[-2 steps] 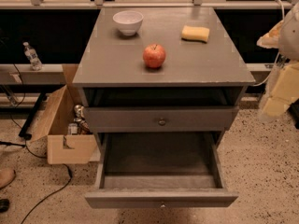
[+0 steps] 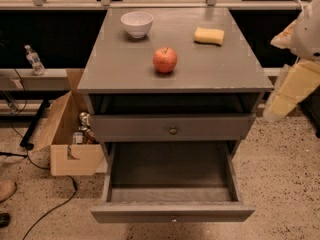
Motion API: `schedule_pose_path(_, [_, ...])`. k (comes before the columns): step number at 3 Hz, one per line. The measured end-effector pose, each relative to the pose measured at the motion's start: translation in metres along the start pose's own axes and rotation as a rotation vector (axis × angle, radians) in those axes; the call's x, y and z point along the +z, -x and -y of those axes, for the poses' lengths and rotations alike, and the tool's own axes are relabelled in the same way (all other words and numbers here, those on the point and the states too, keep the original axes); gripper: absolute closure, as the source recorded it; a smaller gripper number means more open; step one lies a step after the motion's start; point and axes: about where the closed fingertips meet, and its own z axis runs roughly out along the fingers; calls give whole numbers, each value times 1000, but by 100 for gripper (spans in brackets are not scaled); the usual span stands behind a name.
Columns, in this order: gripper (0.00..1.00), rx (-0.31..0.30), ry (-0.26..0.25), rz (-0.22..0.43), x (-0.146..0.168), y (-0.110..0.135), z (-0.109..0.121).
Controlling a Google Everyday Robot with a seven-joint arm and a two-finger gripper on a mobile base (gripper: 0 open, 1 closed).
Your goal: Place apple into middle drawer
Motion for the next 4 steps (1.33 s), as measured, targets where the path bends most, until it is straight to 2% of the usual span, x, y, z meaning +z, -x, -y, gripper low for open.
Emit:
schedule_pose_path(1, [0, 141, -26, 123, 34, 16, 47])
schedule_pose_path(2, [0, 221, -39, 201, 58, 32, 78])
schedule_pose_path(3, [0, 269, -32, 291, 86, 66, 107])
schedule_pose_path(4, [0, 284, -21, 374, 110, 101, 130])
